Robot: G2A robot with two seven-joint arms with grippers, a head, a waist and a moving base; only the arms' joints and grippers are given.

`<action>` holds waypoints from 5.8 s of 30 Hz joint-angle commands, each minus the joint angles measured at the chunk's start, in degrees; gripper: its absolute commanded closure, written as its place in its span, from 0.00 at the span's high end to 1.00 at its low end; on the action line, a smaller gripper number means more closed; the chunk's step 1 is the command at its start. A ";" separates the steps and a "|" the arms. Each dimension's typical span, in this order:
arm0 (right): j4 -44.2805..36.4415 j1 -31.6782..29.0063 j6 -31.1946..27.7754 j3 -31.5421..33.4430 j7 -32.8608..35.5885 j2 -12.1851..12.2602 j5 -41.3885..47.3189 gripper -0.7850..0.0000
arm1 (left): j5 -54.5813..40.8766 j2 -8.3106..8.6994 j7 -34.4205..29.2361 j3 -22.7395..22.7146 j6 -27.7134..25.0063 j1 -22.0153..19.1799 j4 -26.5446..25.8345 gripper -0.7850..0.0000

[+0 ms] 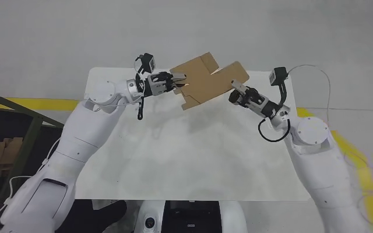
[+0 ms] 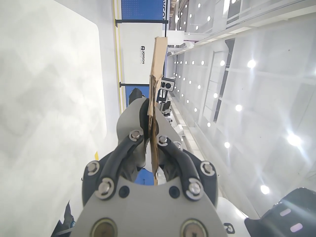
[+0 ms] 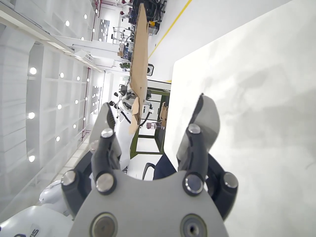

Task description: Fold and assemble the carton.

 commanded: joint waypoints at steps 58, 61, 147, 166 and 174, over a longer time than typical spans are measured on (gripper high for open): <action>20.66 14.88 -22.19 -13.04 32.17 -0.84 7.80 0.52 | 9.45 -0.98 -19.84 0.73 -8.67 -3.56 5.48 0.00; 20.91 14.94 -21.99 -13.25 31.88 -0.86 7.70 0.46 | 9.43 -1.03 -19.70 0.58 -8.72 -3.51 5.48 0.00; 20.10 16.40 -15.33 -16.97 27.90 -0.98 2.25 0.00 | 8.43 0.27 -17.37 -8.19 -6.54 2.90 -4.59 1.00; 18.90 15.78 -14.76 -16.27 27.36 -0.71 2.32 0.00 | 14.35 0.52 -13.76 -8.25 -6.62 4.25 -6.52 0.85; 18.50 15.73 -14.72 -16.22 27.30 -0.66 2.26 0.00 | 15.18 0.50 -13.68 -8.08 -6.23 4.03 -5.66 0.44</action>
